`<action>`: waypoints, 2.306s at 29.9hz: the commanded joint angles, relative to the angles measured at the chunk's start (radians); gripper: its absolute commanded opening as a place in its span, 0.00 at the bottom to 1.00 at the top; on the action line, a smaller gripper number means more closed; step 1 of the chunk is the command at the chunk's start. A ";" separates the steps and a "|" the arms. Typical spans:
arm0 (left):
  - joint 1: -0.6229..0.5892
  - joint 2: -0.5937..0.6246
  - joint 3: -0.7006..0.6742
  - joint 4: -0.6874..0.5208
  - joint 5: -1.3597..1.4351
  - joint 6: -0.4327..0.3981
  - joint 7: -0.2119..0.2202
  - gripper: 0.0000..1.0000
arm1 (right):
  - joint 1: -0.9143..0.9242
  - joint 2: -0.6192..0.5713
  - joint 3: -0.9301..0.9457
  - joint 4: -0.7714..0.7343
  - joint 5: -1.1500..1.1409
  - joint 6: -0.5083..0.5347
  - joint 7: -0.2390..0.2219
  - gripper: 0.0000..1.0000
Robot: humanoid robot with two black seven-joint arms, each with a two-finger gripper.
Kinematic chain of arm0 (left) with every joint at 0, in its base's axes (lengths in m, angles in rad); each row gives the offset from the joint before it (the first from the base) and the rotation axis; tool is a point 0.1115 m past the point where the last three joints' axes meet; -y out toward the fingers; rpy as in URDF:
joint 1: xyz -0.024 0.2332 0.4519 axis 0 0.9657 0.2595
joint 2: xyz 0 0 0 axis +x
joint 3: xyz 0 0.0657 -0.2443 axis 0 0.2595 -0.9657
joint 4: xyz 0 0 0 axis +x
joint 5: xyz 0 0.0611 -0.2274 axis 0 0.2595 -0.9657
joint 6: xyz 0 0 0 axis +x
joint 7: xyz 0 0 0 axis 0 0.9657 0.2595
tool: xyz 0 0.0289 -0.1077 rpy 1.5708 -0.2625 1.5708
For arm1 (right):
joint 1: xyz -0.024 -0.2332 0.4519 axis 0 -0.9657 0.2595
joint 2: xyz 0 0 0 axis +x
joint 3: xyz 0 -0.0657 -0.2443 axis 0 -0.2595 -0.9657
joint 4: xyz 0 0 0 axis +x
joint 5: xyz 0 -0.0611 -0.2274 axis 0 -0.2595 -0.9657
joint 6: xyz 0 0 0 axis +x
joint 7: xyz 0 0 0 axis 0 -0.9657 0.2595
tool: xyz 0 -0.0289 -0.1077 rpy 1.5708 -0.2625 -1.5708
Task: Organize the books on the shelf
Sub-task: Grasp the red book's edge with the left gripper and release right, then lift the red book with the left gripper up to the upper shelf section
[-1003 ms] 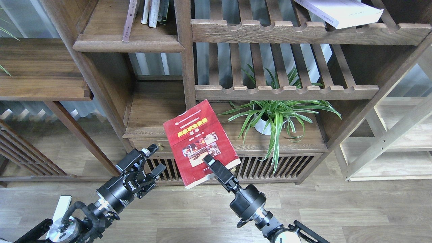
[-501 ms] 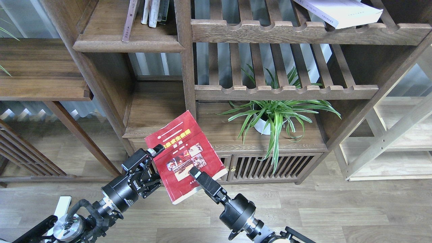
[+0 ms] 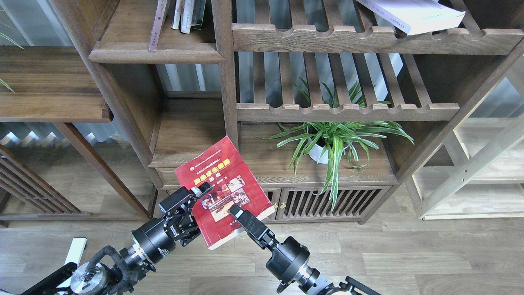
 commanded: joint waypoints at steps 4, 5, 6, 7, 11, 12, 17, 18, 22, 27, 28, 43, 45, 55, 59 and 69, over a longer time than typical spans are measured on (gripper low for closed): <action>0.000 -0.001 0.000 -0.002 0.000 0.000 0.000 0.43 | 0.000 0.000 0.000 0.000 0.000 0.000 -0.001 0.04; 0.001 -0.001 -0.002 -0.002 -0.001 0.000 0.000 0.39 | 0.001 0.000 0.000 0.000 0.000 0.000 0.000 0.04; 0.003 0.000 -0.002 -0.002 -0.003 0.000 0.000 0.33 | 0.000 0.000 0.000 0.000 0.000 0.000 0.000 0.04; 0.004 0.000 -0.003 -0.002 -0.004 0.000 0.000 0.29 | 0.000 0.000 0.000 0.000 0.000 0.000 0.000 0.04; 0.012 0.005 -0.014 -0.005 -0.011 0.000 0.000 0.08 | 0.000 0.000 0.001 0.000 0.000 0.000 0.000 0.04; 0.012 0.007 -0.014 -0.006 -0.017 0.000 0.000 0.07 | 0.001 0.000 0.005 -0.001 0.000 0.000 0.000 0.04; 0.014 0.011 -0.017 -0.006 -0.035 0.000 0.000 0.07 | 0.001 0.000 0.015 -0.018 0.000 0.000 0.000 0.05; 0.014 0.016 -0.017 -0.008 -0.037 0.000 0.000 0.07 | 0.001 0.000 0.017 -0.020 0.000 0.000 0.000 0.05; 0.020 0.028 -0.015 -0.008 -0.038 0.000 0.000 0.07 | 0.001 0.000 0.020 -0.026 0.000 0.000 0.000 0.06; 0.032 0.033 -0.015 -0.008 -0.040 0.000 0.000 0.07 | 0.003 0.000 0.035 -0.049 -0.005 0.000 0.002 0.18; 0.032 0.033 -0.017 -0.008 -0.040 0.000 0.000 0.07 | 0.003 0.000 0.038 -0.055 -0.011 0.000 0.000 0.27; 0.021 0.062 -0.037 -0.008 0.093 0.000 0.000 0.05 | -0.005 0.000 0.199 -0.199 -0.028 0.000 0.008 1.00; 0.021 0.085 -0.054 -0.008 0.161 0.000 0.000 0.05 | -0.005 0.000 0.230 -0.242 -0.028 0.000 0.009 1.00; -0.009 0.092 -0.172 0.007 0.486 0.000 -0.082 0.04 | 0.026 0.000 0.348 -0.383 -0.023 0.000 0.011 1.00; -0.016 0.099 -0.178 0.000 0.485 0.000 -0.096 0.05 | 0.035 0.000 0.386 -0.388 0.003 0.000 0.012 1.00; 0.007 0.094 -0.241 -0.078 0.480 0.000 -0.159 0.03 | 0.043 0.000 0.442 -0.389 0.126 0.000 0.012 1.00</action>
